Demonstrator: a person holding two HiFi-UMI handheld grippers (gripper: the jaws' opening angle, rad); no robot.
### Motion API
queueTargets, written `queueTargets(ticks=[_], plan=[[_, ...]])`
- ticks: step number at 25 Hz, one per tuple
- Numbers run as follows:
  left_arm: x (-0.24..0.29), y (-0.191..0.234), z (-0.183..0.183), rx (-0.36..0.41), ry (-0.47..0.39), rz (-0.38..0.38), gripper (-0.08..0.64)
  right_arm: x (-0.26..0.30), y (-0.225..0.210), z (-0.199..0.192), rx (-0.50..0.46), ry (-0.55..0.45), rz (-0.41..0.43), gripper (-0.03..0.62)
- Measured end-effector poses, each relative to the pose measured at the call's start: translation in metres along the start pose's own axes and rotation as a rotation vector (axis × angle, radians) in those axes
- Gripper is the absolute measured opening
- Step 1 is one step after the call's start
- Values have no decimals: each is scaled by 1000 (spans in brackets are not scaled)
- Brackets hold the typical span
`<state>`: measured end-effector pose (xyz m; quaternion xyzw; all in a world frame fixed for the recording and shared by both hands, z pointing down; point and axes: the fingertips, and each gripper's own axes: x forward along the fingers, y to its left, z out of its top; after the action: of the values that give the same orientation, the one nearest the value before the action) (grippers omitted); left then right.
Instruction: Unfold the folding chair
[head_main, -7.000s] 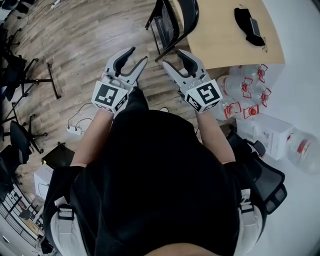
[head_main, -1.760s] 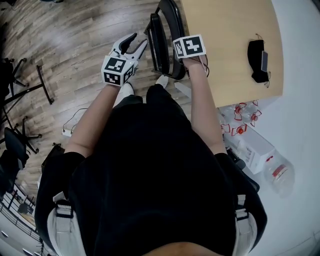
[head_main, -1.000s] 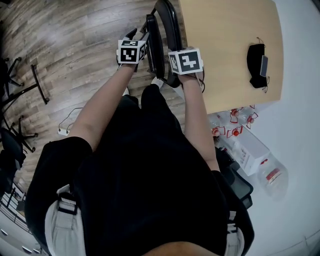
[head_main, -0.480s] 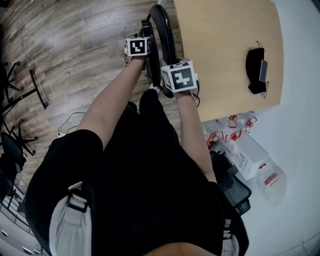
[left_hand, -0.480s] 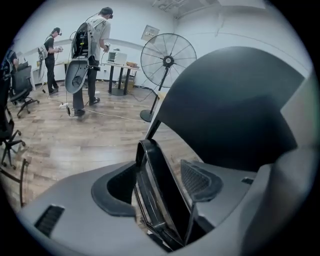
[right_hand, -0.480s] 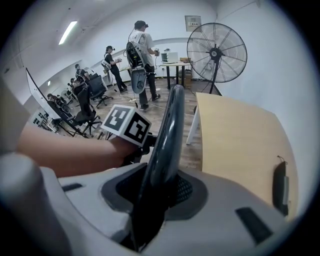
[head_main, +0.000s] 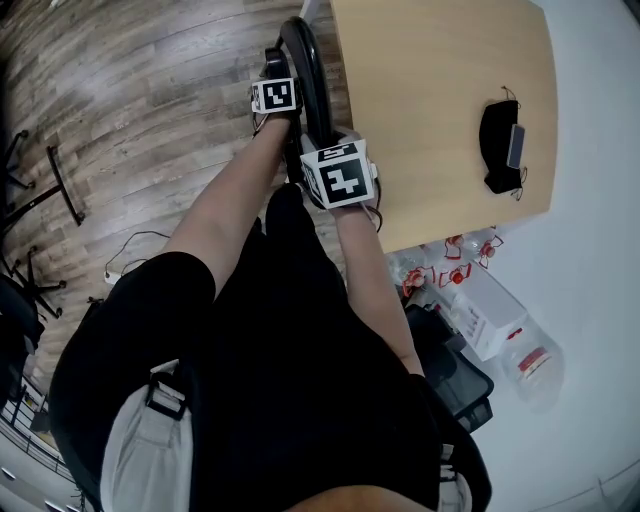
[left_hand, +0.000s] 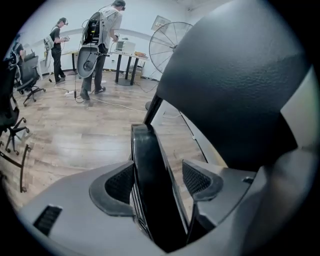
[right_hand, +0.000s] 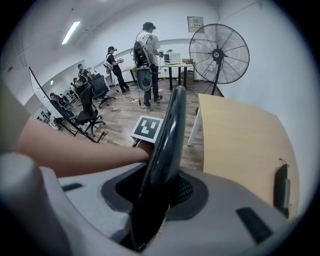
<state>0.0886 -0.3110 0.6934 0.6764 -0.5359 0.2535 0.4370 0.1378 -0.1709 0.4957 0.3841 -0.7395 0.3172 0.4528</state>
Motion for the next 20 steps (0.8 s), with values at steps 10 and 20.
queueTargets(ticks=[10,20], plan=[[28,-6,-25,-103,67,-4,242,-1,-15,-5,0,-6,11,104],[9,5,-25,-76,89,-33,190,-3,-26,-8,26,-25,45,104]])
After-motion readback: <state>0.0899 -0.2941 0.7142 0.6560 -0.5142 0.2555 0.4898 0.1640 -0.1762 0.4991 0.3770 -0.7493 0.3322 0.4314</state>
